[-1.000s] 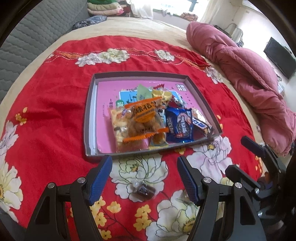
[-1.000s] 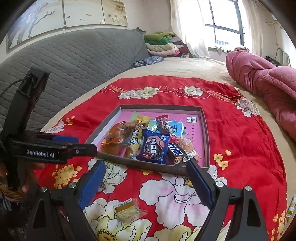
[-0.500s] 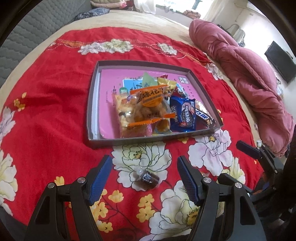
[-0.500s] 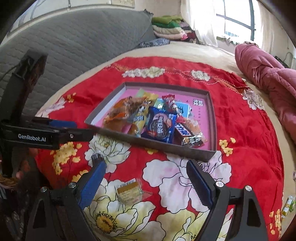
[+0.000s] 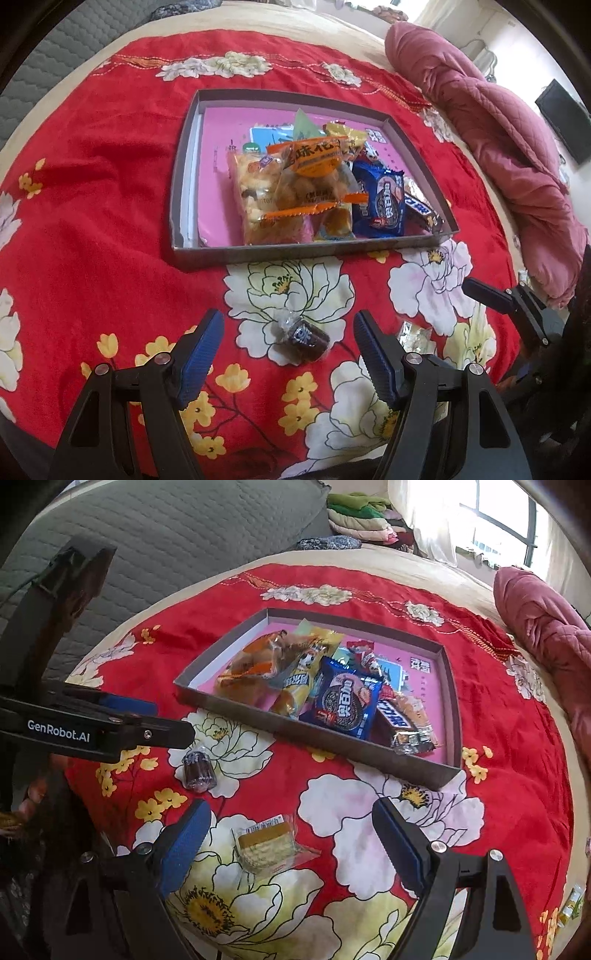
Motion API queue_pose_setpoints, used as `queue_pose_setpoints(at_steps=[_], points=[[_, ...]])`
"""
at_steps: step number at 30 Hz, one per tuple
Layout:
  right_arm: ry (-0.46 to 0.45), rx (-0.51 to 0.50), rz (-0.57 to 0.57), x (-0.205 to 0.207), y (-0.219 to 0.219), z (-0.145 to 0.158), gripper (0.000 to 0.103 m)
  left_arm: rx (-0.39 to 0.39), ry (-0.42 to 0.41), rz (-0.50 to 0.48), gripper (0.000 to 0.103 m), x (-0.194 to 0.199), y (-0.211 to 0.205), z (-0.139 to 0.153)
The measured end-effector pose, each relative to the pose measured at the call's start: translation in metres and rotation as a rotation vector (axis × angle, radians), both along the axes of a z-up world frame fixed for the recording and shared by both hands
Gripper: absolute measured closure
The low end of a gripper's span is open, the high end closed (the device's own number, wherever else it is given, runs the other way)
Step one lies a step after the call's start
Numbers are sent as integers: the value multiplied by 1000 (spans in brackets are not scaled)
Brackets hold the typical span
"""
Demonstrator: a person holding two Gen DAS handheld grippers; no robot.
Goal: Organize snacks
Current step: 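Move both open grippers toward the snacks lying on the bed cover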
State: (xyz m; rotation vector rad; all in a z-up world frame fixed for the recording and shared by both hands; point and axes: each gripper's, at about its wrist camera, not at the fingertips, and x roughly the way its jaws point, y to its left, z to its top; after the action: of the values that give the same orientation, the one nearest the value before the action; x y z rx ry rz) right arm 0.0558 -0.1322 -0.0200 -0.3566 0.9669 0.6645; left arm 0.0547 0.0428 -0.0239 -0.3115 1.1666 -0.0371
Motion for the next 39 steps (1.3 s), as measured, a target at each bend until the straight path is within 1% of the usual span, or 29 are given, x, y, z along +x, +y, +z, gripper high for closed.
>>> queue_pose_setpoints(at_steps=[11,15,22,25,27,35,39], points=[[43,-45,35,1,4,-27,14,10,68,-17,29,0,-5,-21],[56,-72,41,2,8,-38,14,20,77,-30,29,-1,-7,-28],[51,-99,63,0,13,-49,15,17,92,-49,29,-2,-11,-40],[62,-93,73,-1,14,-52,25,28,91,-53,29,-1,-13,-43],[67,-92,77,-1,15,-54,27,40,84,-59,29,-1,-15,-44],[79,-66,82,0,16,-56,44,61,68,-68,29,-1,-18,-51],[76,-64,81,1,17,-56,49,96,58,-79,29,-2,-24,-52]])
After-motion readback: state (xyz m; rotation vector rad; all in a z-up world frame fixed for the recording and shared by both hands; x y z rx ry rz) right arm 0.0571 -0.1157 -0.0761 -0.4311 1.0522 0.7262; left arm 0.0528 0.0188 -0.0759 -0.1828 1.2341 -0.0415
